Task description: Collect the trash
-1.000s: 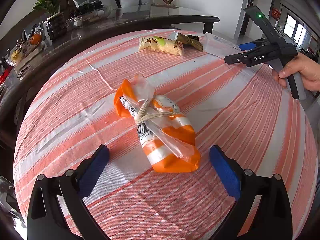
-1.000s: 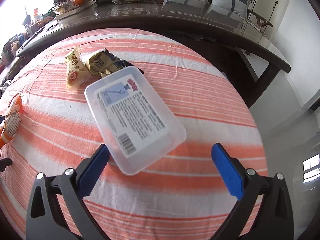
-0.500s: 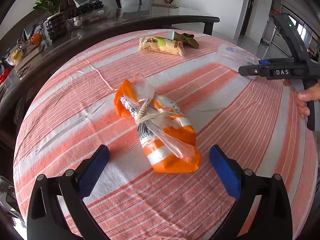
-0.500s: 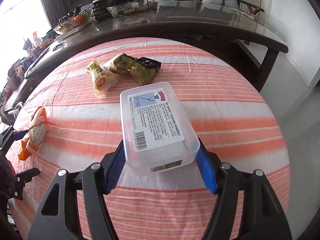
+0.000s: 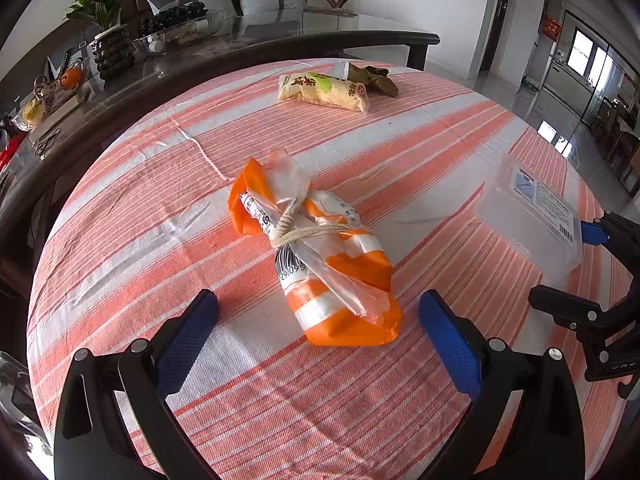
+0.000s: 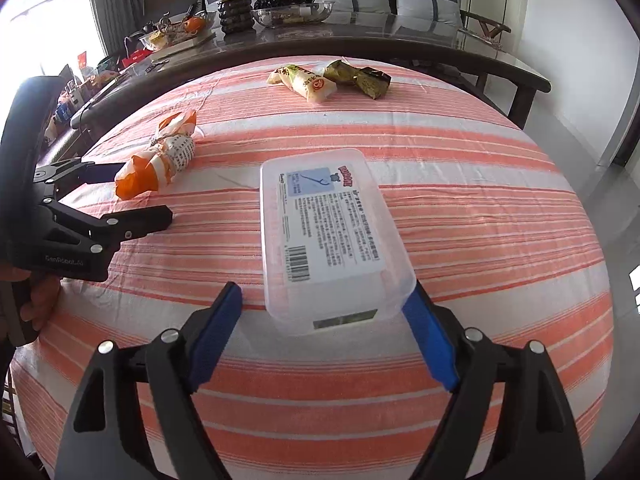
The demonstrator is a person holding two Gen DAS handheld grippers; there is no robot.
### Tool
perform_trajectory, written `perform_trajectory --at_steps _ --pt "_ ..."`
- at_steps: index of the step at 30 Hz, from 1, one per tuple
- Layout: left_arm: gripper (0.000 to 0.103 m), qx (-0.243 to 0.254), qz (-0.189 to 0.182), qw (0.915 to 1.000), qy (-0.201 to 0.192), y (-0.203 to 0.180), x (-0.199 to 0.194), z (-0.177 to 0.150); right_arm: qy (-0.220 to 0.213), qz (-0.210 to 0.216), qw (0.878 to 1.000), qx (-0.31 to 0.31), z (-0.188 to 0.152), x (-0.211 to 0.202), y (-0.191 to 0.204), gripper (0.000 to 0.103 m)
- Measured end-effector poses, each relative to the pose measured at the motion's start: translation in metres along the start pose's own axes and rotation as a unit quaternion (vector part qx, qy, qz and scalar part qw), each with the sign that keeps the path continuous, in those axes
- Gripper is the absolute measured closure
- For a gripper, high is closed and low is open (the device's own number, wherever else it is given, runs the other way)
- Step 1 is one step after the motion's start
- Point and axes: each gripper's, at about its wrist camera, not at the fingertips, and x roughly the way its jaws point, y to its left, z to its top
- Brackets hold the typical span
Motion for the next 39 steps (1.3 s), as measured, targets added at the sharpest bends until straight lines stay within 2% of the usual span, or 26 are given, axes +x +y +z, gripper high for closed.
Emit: perform_trajectory --at_steps 3,6,12,15,18,21,24,26,29,31,32,33,34,36,39 --pt "0.004 -0.005 -0.004 1.0000 -0.002 0.003 -0.001 0.000 0.005 -0.002 1.000 0.012 -0.001 0.002 -0.004 0.010" --pt "0.004 -0.016 -0.019 0.9997 -0.006 0.014 -0.008 -0.007 0.005 -0.002 1.000 0.010 -0.002 0.003 -0.003 0.009" --pt "0.005 -0.029 -0.021 0.9993 -0.012 0.032 -0.028 -0.032 0.005 -0.002 1.000 0.010 -0.001 0.003 -0.003 0.009" --pt "0.005 -0.025 -0.043 0.9987 -0.015 0.029 -0.033 -0.034 0.005 -0.002 1.000 0.010 -0.001 0.003 -0.003 0.009" --pt "0.005 -0.025 -0.037 0.9990 -0.003 0.020 -0.027 -0.022 0.005 0.013 1.000 0.011 -0.001 0.002 -0.005 0.006" --pt "0.005 -0.038 -0.033 0.9987 0.012 0.014 -0.019 -0.004 0.043 0.045 0.998 0.011 0.012 0.000 -0.013 0.007" --pt "0.005 -0.043 -0.009 0.9986 0.031 0.011 -0.006 0.011 0.056 0.044 0.997 0.019 0.037 -0.010 -0.021 0.007" --pt "0.005 -0.043 0.004 0.9981 0.044 0.010 0.001 0.018 0.091 0.049 0.995 0.003 0.052 -0.005 -0.015 0.007" --pt "0.017 -0.040 0.011 0.9979 0.050 0.009 0.003 0.026 0.107 0.023 0.993 -0.042 0.066 0.003 0.000 0.008" --pt "0.032 -0.036 0.009 0.9981 0.049 0.008 0.003 0.029 0.118 0.018 0.991 -0.060 0.070 0.010 0.009 0.009" --pt "0.038 -0.033 0.008 0.9983 0.048 0.007 0.003 0.030 0.126 0.014 0.990 -0.063 0.070 0.014 0.010 0.017" --pt "0.053 -0.028 0.003 0.9986 0.045 0.005 0.002 0.030 0.132 0.008 0.989 -0.061 0.070 0.017 0.010 0.036" --pt "0.058 -0.022 -0.001 0.9989 0.041 0.004 0.000 0.030 0.133 0.001 0.989 -0.057 0.069 0.018 0.008 0.043" --pt "0.058 -0.012 -0.005 0.9996 0.024 0.000 -0.009 0.026 0.120 0.016 0.992 -0.041 0.067 0.010 0.004 0.043" --pt "0.058 -0.003 -0.031 0.9995 0.003 -0.010 -0.025 0.017 0.093 0.025 0.995 -0.029 0.060 -0.012 -0.004 0.043"
